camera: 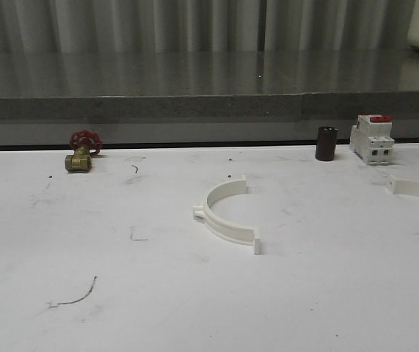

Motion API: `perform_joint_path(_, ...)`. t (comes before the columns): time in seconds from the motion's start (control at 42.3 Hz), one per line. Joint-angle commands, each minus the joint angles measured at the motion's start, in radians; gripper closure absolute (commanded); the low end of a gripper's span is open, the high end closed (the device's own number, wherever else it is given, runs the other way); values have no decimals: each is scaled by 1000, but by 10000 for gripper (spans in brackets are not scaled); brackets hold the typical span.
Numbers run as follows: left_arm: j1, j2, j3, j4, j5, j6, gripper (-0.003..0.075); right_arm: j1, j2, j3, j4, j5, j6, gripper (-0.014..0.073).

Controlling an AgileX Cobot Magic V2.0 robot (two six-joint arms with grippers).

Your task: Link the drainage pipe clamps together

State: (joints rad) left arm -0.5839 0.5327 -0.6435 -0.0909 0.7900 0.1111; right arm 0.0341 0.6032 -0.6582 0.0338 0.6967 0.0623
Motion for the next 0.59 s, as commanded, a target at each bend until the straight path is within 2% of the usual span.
perform_joint_path(0.0,0,4,-28,-13,-81,0,363,-7,7,-32,-11,-68,-2,149)
perform_joint_path(0.402,0,4,-28,-13,-81,0,363,-7,7,-32,-10,-51,-2,149)
perform_joint_path(0.568,0,4,-28,-13,-81,0,363,-7,30,-50,-58,34,4,141)
